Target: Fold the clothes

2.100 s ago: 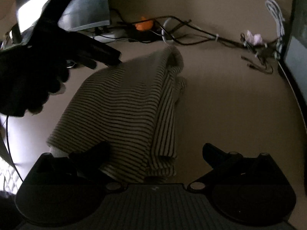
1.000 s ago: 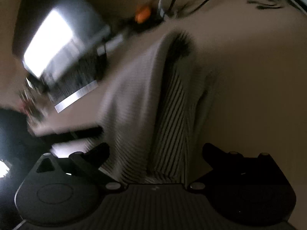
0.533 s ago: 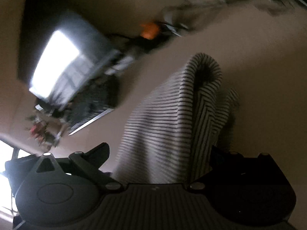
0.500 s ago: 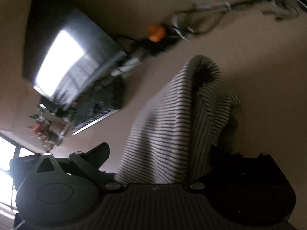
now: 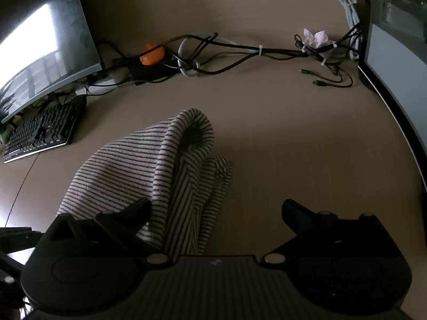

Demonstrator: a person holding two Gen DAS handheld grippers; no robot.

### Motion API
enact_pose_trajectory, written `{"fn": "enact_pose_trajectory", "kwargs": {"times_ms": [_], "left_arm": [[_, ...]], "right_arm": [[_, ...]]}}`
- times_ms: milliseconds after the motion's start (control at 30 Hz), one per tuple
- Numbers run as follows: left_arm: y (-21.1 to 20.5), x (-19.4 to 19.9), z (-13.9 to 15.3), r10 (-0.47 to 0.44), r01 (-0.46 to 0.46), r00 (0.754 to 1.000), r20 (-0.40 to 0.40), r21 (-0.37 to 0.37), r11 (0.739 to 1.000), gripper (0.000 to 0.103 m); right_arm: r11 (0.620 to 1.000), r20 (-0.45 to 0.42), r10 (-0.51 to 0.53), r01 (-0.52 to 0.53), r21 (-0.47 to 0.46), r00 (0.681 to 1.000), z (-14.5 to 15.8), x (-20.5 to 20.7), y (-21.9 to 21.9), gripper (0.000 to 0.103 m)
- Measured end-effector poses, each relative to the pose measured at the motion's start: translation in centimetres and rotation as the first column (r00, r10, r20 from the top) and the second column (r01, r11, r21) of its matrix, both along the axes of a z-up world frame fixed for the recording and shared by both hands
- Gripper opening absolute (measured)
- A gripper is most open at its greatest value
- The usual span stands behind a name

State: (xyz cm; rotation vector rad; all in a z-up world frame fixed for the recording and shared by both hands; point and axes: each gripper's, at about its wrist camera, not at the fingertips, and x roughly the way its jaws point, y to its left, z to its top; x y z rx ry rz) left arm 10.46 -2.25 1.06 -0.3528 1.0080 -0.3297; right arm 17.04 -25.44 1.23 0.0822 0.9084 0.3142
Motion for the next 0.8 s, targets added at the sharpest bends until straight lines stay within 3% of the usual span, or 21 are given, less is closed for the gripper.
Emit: {"fn": "enact_pose_trajectory", "kwargs": {"times_ms": [200, 300, 433, 467, 567, 700, 800], "left_arm": [[1.6, 0.0, 1.0, 0.053, -0.056, 0.998, 0.035, 0.075, 0.996, 0.097], [1.8, 0.0, 0.7, 0.044, -0.044, 0.999, 0.018, 0.03, 0.999, 0.096], [1.4, 0.0, 0.2, 0.019, -0.019, 1.0, 0.0, -0.025, 1.0, 0.095], [1.1, 0.1, 0.1, 0.012, -0.012, 1.0, -0.002, -0.022, 1.0, 0.09], [0.5, 0.2, -0.1, -0.002, 0.002, 1.0, 0.003, 0.003, 1.0, 0.085], [0.4, 0.2, 0.6, -0.007, 0.007, 1.0, 0.015, -0.008, 1.0, 0.073], [0.2, -0.1, 1.5, -0.028, 0.03, 0.999, 0.043, -0.043, 0.999, 0.07]], "right_arm": [[0.996, 0.011, 0.059, -0.059, 0.061, 0.998, 1.4, -1.6, -1.3, 0.103], [0.996, 0.0, 0.043, -0.043, 0.074, 0.999, 1.5, -2.1, -1.8, 0.103], [0.982, -0.039, 0.018, -0.01, 0.189, 0.999, 1.6, -1.7, -2.6, 0.103], [0.975, -0.05, 0.017, -0.005, 0.223, 0.999, 1.7, -1.6, -2.8, 0.102], [0.957, -0.057, 0.052, -0.033, 0.287, 0.997, 2.0, -1.3, -2.5, 0.088], [0.96, -0.096, 0.074, -0.044, 0.277, 0.993, 1.0, -0.5, -1.3, 0.07], [0.958, -0.093, 0.093, -0.064, 0.278, 0.991, 0.9, -0.4, -0.8, 0.07]]}}
